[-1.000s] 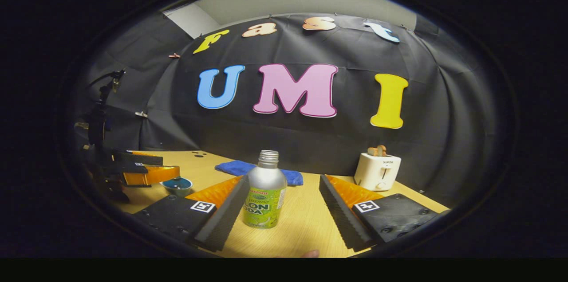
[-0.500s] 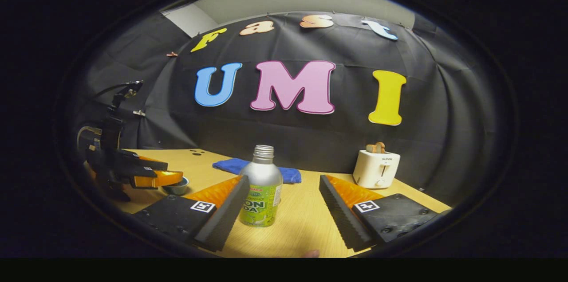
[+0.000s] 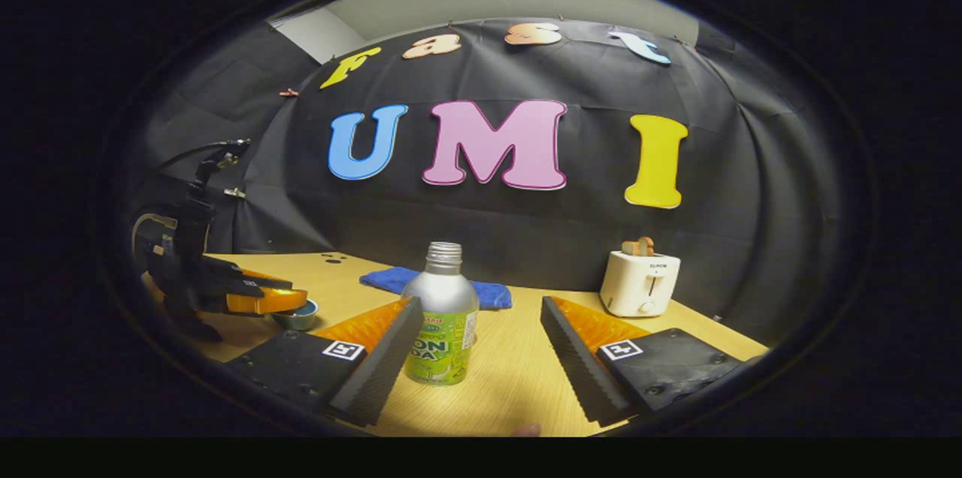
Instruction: Open the teacup lid with one hand, grasp the water bottle and pour water into the teacup with the other hand; after pouring, place the water bottle on the coaster and then close the teacup lid.
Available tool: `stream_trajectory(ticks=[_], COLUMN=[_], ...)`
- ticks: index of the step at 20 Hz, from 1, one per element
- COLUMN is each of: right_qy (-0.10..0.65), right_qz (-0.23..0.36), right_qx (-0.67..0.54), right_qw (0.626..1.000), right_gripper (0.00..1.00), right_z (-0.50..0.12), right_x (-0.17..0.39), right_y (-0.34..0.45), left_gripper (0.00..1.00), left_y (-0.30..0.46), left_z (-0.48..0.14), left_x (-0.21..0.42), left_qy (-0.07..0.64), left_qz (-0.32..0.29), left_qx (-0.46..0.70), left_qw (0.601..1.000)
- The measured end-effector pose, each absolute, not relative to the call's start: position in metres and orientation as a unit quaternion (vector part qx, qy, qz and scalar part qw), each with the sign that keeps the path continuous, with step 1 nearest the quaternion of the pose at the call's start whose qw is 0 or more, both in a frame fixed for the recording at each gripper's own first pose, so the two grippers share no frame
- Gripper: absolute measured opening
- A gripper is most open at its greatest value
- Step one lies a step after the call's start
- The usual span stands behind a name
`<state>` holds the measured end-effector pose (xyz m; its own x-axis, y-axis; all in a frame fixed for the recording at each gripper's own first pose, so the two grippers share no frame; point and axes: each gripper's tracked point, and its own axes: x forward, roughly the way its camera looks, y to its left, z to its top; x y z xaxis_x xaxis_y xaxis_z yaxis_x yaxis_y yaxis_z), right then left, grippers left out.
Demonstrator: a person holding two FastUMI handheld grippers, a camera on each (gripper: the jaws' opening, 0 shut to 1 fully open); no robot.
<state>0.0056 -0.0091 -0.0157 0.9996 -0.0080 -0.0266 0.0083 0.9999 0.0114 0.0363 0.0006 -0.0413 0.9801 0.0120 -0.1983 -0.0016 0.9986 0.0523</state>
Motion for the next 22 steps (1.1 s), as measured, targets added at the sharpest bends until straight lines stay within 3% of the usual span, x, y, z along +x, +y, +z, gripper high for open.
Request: stream_trajectory(ticks=[3, 6, 16, 22], right_qy=[0.017, 0.021, 0.054, 0.081], right_qz=[-0.001, -0.003, 0.025, 0.010], right_qx=[0.007, 0.008, 0.041, 0.044], right_qw=[1.000, 1.000, 0.997, 0.996], right_gripper=[0.98, 0.98, 0.98, 0.98], right_z=[-0.019, -0.022, -0.041, -0.061], right_x=[0.006, 0.007, 0.029, 0.045], right_y=[-0.008, -0.008, 0.023, 0.035], left_gripper=[0.35, 0.32, 0.31, 0.31], left_y=[0.000, 0.001, 0.035, 0.073], left_z=[-0.040, -0.034, 0.021, 0.031], left_x=[0.035, 0.032, 0.023, 0.020], left_qy=[0.093, 0.075, -0.021, -0.060], left_qz=[0.004, 0.003, 0.025, 0.040], left_qx=[0.021, 0.008, -0.038, -0.109], left_qw=[0.995, 0.997, 0.999, 0.991])
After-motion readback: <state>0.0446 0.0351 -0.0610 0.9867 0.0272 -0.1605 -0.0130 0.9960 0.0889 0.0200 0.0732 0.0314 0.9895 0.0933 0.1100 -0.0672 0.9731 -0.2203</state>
